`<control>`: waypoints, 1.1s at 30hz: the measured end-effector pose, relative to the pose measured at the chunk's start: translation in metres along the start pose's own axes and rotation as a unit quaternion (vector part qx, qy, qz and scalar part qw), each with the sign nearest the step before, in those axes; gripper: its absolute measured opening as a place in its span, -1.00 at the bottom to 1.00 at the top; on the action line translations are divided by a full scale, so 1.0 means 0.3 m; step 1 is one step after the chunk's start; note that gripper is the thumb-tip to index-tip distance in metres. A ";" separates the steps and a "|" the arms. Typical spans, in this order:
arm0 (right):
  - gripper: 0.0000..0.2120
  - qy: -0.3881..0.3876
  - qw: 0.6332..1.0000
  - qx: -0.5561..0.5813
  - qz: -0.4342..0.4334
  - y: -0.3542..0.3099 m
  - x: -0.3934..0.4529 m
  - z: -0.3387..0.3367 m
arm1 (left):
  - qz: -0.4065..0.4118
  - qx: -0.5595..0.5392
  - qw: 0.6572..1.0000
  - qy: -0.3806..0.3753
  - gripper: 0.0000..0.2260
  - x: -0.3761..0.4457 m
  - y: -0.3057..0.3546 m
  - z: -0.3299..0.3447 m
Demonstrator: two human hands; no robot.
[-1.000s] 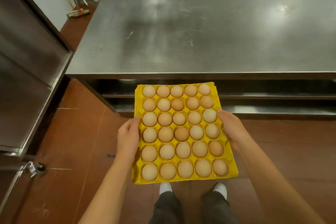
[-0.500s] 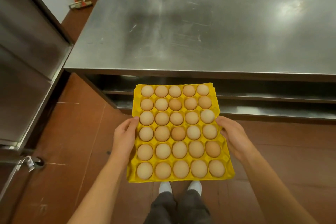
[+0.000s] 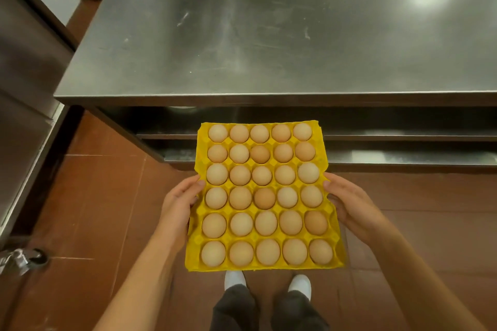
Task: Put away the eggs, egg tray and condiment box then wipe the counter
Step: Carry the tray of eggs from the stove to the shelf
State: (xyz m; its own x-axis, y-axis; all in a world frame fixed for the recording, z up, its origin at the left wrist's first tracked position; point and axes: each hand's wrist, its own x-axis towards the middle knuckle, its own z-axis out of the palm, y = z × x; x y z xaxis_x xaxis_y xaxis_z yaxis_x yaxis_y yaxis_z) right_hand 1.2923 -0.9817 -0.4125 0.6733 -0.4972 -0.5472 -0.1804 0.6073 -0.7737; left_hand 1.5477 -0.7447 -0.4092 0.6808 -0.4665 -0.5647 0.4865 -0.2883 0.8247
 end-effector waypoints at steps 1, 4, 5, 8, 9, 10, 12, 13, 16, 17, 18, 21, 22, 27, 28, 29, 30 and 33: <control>-0.60 0.000 1.000 0.003 0.005 0.024 0.033 -0.009 | -0.001 0.007 1.000 -0.014 -0.63 0.040 -0.021 -0.012; -0.64 0.013 1.000 0.003 0.010 0.113 0.146 -0.033 | 0.003 0.020 0.999 -0.038 -0.67 0.159 -0.097 -0.029; -0.64 0.019 1.000 0.003 0.011 0.146 0.186 -0.043 | 0.003 0.021 0.999 -0.041 -0.66 0.200 -0.126 -0.029; -0.60 0.030 0.999 0.002 0.015 0.249 0.307 -0.077 | 0.000 0.019 0.999 -0.043 -0.60 0.322 -0.224 -0.027; -0.58 0.029 0.999 -0.001 0.014 0.286 0.349 -0.091 | -0.001 0.017 0.999 -0.041 -0.61 0.364 -0.260 -0.027; -0.57 0.029 0.999 -0.002 0.014 0.322 0.392 -0.106 | -0.001 0.017 0.999 -0.037 -0.62 0.405 -0.295 -0.028; -0.55 0.036 0.999 -0.002 0.013 0.393 0.476 -0.141 | -0.004 0.018 0.999 -0.032 -0.65 0.484 -0.368 -0.028; -0.54 0.037 0.999 -0.004 0.014 0.427 0.519 -0.159 | -0.005 0.018 0.999 -0.032 -0.65 0.523 -0.405 -0.027; -0.55 0.038 0.999 -0.020 0.016 0.523 0.643 -0.208 | -0.005 0.024 0.999 -0.035 -0.60 0.641 -0.514 -0.023; -0.56 0.040 0.999 -0.028 0.016 0.552 0.683 -0.222 | -0.006 0.026 0.999 -0.035 -0.59 0.683 -0.551 -0.021; -0.60 0.042 0.998 -0.035 0.016 0.581 0.724 -0.236 | -0.006 0.029 0.999 -0.034 -0.58 0.726 -0.586 -0.020; -0.72 0.044 0.998 -0.044 0.017 0.670 0.842 -0.277 | 0.001 0.047 0.998 -0.029 -0.58 0.849 -0.687 -0.014; -0.74 0.047 0.998 -0.044 0.014 0.700 0.882 -0.291 | 0.005 0.049 0.998 -0.030 -0.60 0.888 -0.718 -0.010; -0.77 0.054 0.997 -0.057 -0.009 0.822 1.089 -0.355 | 0.019 0.053 0.998 -0.023 -0.84 1.106 -0.859 0.019; -0.78 0.064 0.996 -0.061 -0.015 0.842 1.133 -0.370 | 0.024 0.059 0.998 -0.020 -0.90 1.150 -0.882 0.029; -0.79 0.075 0.995 -0.066 -0.023 0.863 1.177 -0.387 | 0.029 0.062 0.997 -0.020 -0.90 1.197 -0.904 0.039; -0.79 0.085 0.993 -0.070 -0.031 0.882 1.221 -0.404 | 0.031 0.059 0.998 -0.020 -0.89 1.240 -0.923 0.052; -0.83 0.110 0.990 -0.074 -0.050 0.923 1.340 -0.451 | 0.035 0.060 0.997 -0.024 -0.84 1.356 -0.972 0.095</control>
State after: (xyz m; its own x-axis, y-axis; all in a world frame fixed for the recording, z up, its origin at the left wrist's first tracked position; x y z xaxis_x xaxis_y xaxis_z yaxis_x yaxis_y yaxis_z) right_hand 1.4162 -1.0973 -0.8899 0.5229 -0.6836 -0.5092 -0.2347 0.4587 -0.8570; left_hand 1.6672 -0.8742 -0.8785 0.6832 -0.5273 -0.5052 0.3668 -0.3505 0.8618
